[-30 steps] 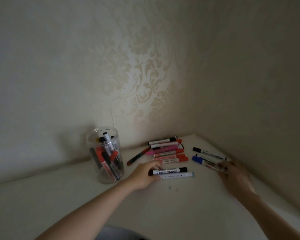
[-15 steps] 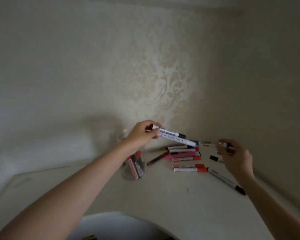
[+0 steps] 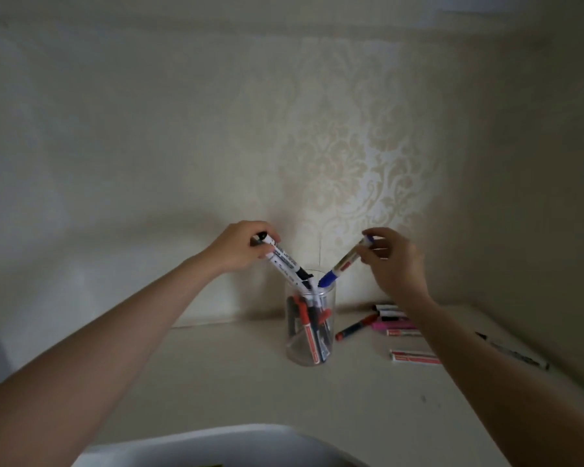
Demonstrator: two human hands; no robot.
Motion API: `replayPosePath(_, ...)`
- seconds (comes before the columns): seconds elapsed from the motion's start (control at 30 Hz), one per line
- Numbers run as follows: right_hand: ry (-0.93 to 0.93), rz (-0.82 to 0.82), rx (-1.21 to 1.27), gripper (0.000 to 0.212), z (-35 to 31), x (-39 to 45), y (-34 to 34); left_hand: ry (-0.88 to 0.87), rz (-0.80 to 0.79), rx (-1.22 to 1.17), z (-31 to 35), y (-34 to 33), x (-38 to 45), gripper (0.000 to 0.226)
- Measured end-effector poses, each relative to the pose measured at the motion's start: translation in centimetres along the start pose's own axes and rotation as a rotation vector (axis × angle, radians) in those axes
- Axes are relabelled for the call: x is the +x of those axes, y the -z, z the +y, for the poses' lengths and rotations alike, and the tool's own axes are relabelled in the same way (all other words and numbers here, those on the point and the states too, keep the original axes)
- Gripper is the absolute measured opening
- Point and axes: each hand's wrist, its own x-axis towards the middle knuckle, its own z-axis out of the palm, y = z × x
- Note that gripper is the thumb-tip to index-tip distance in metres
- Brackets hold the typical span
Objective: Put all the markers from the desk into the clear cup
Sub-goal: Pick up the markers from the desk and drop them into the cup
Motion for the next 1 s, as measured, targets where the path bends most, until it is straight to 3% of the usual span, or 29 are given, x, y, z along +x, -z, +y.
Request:
replayPosePath(0.33,0.176,-0.198,-0.425,0.029,1.6,0.7,-5.2,-0.002,-0.216,-0.037,-0.3,-4.6,3.3,0.021)
replayPosePath(0.47,0.167,-0.229,-0.576,0.022,2.6,0.4,-6.2,-0.004,-0.152,-0.102,-0.3,-5.7,3.9,0.019)
replayPosePath(0.57,0.209,-0.208,-0.719,0.028,3.4,0.2,-6.4,-0.025,-0.136,-0.068,0.0,-6.3,3.7,0.022)
replayPosePath(0.67,0.190,-0.169,-0.641,0.031,4.3,0.0,-6.0,-0.055,-0.141,-0.046,0.1,-6.9,3.5,0.028)
replayPosePath(0.77,0.166,-0.093,-0.501,0.025,5.7,-0.4,-4.4,-0.003,-0.062,-0.174,-0.4,-6.7,3.3,0.036)
replayPosePath(0.93,-0.024,-0.070,-0.449,0.020,9.2,-2.7,0.3,-0.048,0.009,-0.221,-0.5,-6.2,2.7,0.009)
replayPosePath(1.0,-0.103,-0.063,-0.521,0.016,12.0,-3.6,2.3,-0.034,-0.022,-0.195,-0.5,-6.6,2.4,0.010)
